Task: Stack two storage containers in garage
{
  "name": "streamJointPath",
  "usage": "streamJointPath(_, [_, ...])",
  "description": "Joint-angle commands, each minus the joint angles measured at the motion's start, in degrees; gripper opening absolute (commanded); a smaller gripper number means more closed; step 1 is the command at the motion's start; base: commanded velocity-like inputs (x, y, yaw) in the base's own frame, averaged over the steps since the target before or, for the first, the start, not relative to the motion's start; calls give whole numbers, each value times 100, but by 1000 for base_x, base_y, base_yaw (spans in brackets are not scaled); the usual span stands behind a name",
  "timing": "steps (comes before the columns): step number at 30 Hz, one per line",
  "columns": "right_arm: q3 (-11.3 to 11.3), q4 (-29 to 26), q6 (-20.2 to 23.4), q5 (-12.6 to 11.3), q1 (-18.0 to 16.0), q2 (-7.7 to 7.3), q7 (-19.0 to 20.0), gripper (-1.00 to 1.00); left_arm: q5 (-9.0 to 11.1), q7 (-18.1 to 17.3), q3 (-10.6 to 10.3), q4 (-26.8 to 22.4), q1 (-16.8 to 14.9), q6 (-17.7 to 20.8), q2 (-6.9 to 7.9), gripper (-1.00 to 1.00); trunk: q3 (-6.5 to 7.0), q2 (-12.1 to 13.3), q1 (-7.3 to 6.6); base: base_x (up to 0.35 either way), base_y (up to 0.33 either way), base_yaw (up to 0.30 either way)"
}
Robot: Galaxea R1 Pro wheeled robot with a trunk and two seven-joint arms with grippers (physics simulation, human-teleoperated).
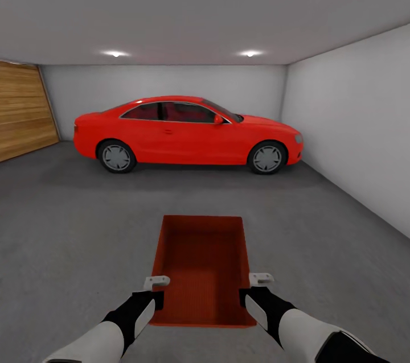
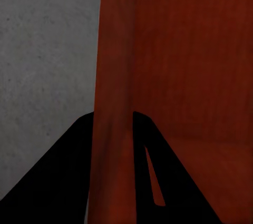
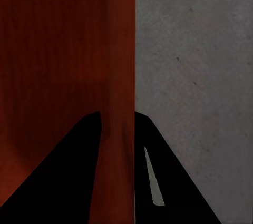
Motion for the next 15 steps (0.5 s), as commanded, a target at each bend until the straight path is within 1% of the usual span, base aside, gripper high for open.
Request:
streamJointPath(1, [-44, -14, -178, 182, -7, -11, -58, -100, -17, 64, -85, 20, 7, 43, 5, -100, -2, -4, 5, 322, 73, 0])
streamJointPath(8, [-44, -14, -178, 182, -7, -11, -58, -100, -17, 64, -77, 20, 7, 43, 5, -100, -2, -4, 5, 322, 69, 0])
streamJointPath(15, [-44, -14, -178, 182, -7, -11, -58, -100, -17, 64, -77, 20, 7, 43, 5, -100, -2, -4, 5, 322, 10, -1])
